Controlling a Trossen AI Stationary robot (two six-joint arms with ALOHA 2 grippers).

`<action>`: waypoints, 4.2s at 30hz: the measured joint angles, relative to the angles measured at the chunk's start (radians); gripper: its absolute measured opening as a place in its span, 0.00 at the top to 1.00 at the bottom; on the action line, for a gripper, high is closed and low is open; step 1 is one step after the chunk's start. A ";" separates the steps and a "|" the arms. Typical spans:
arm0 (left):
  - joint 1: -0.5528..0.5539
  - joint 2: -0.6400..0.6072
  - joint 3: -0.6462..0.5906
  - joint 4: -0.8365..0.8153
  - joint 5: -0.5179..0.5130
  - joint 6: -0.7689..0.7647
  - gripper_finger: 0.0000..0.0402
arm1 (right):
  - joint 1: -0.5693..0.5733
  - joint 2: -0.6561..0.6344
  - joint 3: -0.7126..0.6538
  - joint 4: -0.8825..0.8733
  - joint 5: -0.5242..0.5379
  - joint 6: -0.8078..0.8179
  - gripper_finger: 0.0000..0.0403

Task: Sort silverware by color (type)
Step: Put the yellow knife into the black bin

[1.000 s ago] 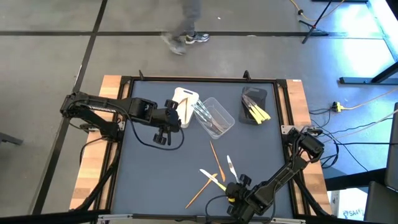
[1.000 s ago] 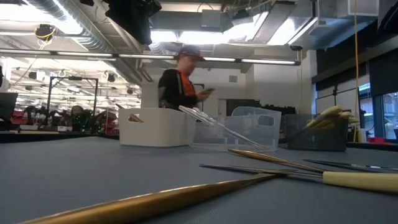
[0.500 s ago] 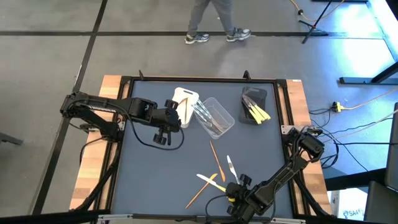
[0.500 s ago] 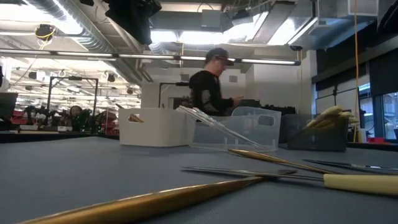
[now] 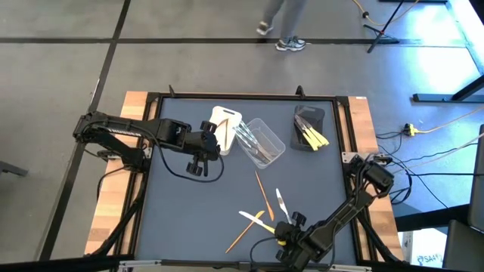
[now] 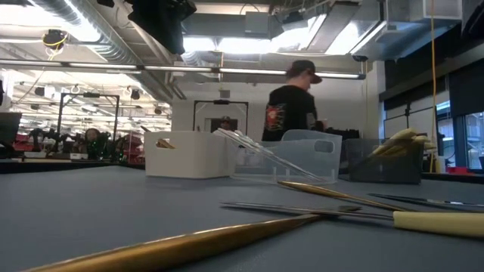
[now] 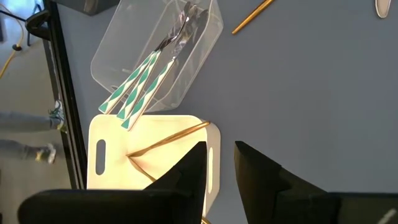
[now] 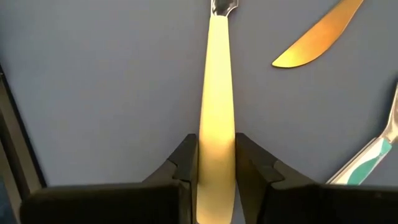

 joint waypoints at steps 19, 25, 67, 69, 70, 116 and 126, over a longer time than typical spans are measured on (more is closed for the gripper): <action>0.000 0.000 0.000 0.005 0.000 -0.001 0.81 | -0.001 -0.021 0.173 -0.385 0.020 -0.080 0.84; 0.000 0.000 0.000 0.007 0.000 -0.002 0.81 | -0.001 -0.102 0.174 -0.496 0.059 -0.082 0.84; 0.000 0.000 0.000 0.142 0.000 -0.008 0.81 | -0.784 -0.883 0.156 -0.936 -0.147 -0.358 0.84; 0.000 0.000 0.000 0.143 0.000 -0.009 0.81 | -0.850 -0.882 0.151 -0.933 -0.168 -0.408 0.84; 0.000 0.000 0.000 0.144 0.000 -0.010 0.81 | -0.883 -0.883 0.143 -0.933 -0.179 -0.429 0.84; 0.000 0.000 0.000 0.237 0.000 -0.098 0.81 | -1.544 -0.712 -0.339 -0.569 -0.481 -0.868 0.84; 0.000 0.000 0.000 0.236 0.000 -0.166 0.81 | -1.544 -0.693 -0.339 -0.546 -0.479 -0.868 0.84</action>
